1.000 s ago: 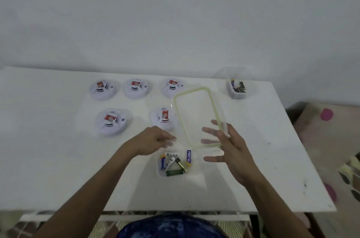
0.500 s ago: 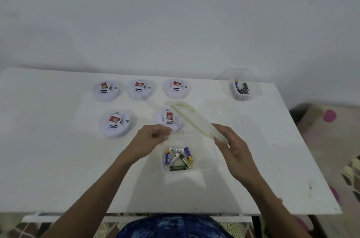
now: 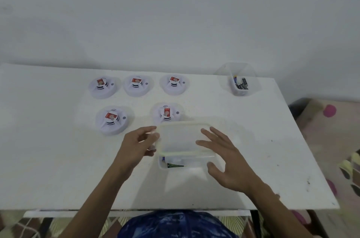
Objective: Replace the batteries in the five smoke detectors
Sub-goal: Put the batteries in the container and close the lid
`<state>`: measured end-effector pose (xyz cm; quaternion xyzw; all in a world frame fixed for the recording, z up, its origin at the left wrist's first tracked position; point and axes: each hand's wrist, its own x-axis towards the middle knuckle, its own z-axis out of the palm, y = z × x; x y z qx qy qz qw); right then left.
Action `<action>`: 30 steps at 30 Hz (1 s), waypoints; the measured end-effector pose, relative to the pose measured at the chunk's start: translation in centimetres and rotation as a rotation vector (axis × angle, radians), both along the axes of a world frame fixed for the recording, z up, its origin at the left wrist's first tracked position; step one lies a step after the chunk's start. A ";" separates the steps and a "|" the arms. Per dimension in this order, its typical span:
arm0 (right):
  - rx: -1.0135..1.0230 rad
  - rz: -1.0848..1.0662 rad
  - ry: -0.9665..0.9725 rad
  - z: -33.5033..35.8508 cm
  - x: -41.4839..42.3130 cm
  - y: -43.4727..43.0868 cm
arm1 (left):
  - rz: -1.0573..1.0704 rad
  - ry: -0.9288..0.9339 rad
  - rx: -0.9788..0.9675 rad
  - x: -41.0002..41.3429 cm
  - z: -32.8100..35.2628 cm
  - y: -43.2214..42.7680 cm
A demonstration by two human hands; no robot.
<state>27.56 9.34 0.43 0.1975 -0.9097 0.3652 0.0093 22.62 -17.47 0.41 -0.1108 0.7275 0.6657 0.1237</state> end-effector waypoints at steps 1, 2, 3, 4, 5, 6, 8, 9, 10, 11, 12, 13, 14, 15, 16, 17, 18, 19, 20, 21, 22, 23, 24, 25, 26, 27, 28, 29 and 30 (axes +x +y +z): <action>-0.009 -0.005 -0.022 -0.2 0.2 0.1 | 0.001 0.013 -0.058 0.3 -0.4 0.0; -0.016 -0.017 -0.034 -0.4 0.3 0.1 | -0.004 0.025 -0.110 0.5 -0.8 -0.1; -0.017 -0.030 -0.037 -0.6 0.4 0.1 | -0.013 0.037 -0.151 0.7 -1.2 -0.1; -0.012 -0.041 -0.031 -0.9 0.5 0.2 | -0.025 0.049 -0.179 0.9 -1.4 0.0; 0.000 -0.049 -0.020 -1.2 0.6 0.2 | -0.037 0.061 -0.192 1.1 -1.6 0.0; 0.015 -0.056 -0.009 -1.4 0.7 0.2 | -0.044 0.070 -0.198 1.3 -1.7 0.1; 0.041 -0.065 0.013 -1.8 0.7 0.1 | -0.056 0.082 -0.221 1.5 -1.8 0.1; 0.050 -0.067 0.022 -2.0 0.8 0.1 | -0.065 0.086 -0.239 1.5 -1.9 0.1; 0.056 -0.068 0.026 -2.2 0.8 0.1 | -0.077 0.088 -0.256 1.6 -2.0 0.0; 0.062 -0.069 0.025 -2.4 0.9 0.2 | -0.088 0.086 -0.270 1.7 -2.1 -0.1; 0.065 -0.071 0.019 -2.5 1.0 0.1 | -0.096 0.081 -0.275 1.7 -2.2 -0.1; 0.067 -0.079 0.013 -2.7 1.1 0.1 | -0.100 0.073 -0.269 1.8 -2.4 -0.2; 0.066 -0.092 0.005 -2.9 1.2 0.0 | -0.100 0.066 -0.260 1.8 -2.5 -0.2; 0.059 -0.115 -0.010 -2.9 1.2 -0.1 | -0.100 0.063 -0.254 1.9 -2.6 -0.3; 0.043 -0.144 -0.038 -3.0 1.2 -0.3 | -0.096 0.063 -0.248 1.9 -2.7 -0.3; 0.020 -0.179 -0.074 -2.9 1.1 -0.5 | -0.087 0.060 -0.232 1.9 -2.7 -0.4; -0.004 -0.220 -0.115 -2.9 1.0 -0.7 | -0.076 0.052 -0.205 1.9 -2.8 -0.3; -0.029 -0.263 -0.149 -2.9 0.9 -0.8 | -0.066 0.044 -0.178 2.0 -2.9 -0.2; -0.062 -0.298 -0.171 -2.9 0.9 -1.0 | -0.059 0.040 -0.157 2.1 -2.9 0.0; -0.101 -0.321 -0.184 -2.9 0.9 -1.2 | -0.055 0.040 -0.146 2.2 -2.9 0.1; -0.138 -0.333 -0.190 -3.0 1.0 -1.4 | -0.051 0.043 -0.139 2.3 -2.8 0.3; -0.165 -0.342 -0.191 -3.0 1.0 -1.5 | -0.047 0.046 -0.134 2.3 -2.8 0.5; -0.185 -0.350 -0.192 -3.1 1.0 -1.6 | -0.042 0.046 -0.128 2.3 -2.7 0.6; -0.199 -0.357 -0.196 -3.1 1.0 -1.6 | -0.040 0.042 -0.123 2.3 -2.7 0.6; -0.207 -0.361 -0.198 -3.1 1.0 -1.6 | -0.039 0.037 -0.117 2.3 -2.8 0.6; -0.210 -0.363 -0.201 -3.2 1.1 -1.6 | -0.039 0.035 -0.112 2.3 -2.8 0.6; -0.213 -0.361 -0.202 -3.2 1.1 -1.5 | -0.040 0.036 -0.105 2.3 -2.8 0.5; -0.217 -0.359 -0.199 -3.3 1.1 -1.5 | -0.041 0.040 -0.097 2.3 -2.9 0.5; -0.221 -0.357 -0.193 -3.3 1.2 -1.6 | -0.040 0.045 -0.089 2.4 -3.0 0.4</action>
